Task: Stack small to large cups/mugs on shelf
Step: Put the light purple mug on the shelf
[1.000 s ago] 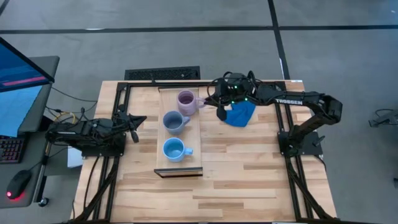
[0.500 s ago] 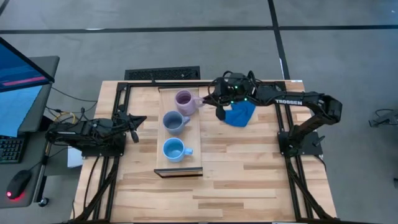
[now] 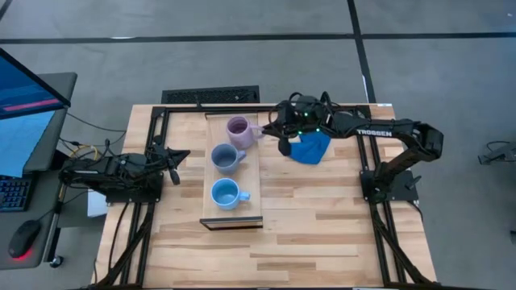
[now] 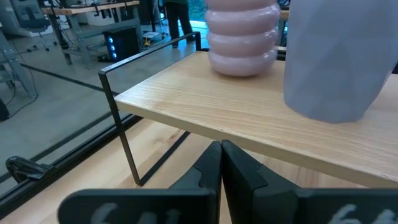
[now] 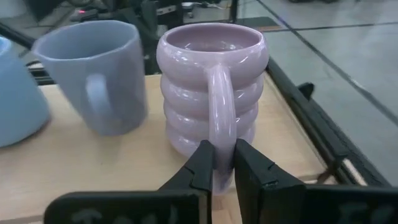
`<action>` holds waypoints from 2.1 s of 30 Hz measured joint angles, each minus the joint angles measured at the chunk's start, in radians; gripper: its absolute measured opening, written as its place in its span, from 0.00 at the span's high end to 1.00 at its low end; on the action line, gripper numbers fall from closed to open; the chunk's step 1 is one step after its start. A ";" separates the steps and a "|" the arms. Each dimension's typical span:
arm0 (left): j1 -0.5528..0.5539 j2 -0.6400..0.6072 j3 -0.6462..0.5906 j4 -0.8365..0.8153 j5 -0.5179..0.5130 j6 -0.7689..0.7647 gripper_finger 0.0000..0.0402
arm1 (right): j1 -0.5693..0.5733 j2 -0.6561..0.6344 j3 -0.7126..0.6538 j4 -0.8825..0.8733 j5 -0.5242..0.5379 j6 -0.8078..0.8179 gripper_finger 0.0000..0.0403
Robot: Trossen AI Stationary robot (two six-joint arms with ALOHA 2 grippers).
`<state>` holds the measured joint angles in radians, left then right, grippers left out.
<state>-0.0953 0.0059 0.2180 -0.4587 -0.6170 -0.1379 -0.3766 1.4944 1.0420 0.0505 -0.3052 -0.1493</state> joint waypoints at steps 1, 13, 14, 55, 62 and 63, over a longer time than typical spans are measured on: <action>0.000 0.000 0.000 0.000 0.000 0.000 1.00 | 0.003 0.000 0.000 0.001 0.021 0.001 0.87; 0.000 0.000 0.000 0.000 0.000 0.000 1.00 | 0.017 0.000 0.000 0.007 0.025 0.000 0.87; 0.000 0.000 0.000 0.000 0.000 0.000 1.00 | 0.020 0.000 0.000 0.009 0.022 0.000 0.87; 0.000 0.000 0.000 -0.018 0.002 -0.004 1.00 | 0.036 0.168 0.180 -0.105 0.043 -0.045 0.87; 0.000 0.000 0.000 -0.018 0.001 -0.004 1.00 | 0.036 0.168 0.180 -0.104 0.041 -0.058 0.87; 0.000 0.000 0.000 -0.018 0.001 -0.004 1.00 | 0.036 0.168 0.180 -0.104 0.041 -0.061 0.87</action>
<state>-0.0954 0.0059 0.2180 -0.4767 -0.6159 -0.1421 -0.3405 1.6627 1.2217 -0.0530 -0.2638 -0.2102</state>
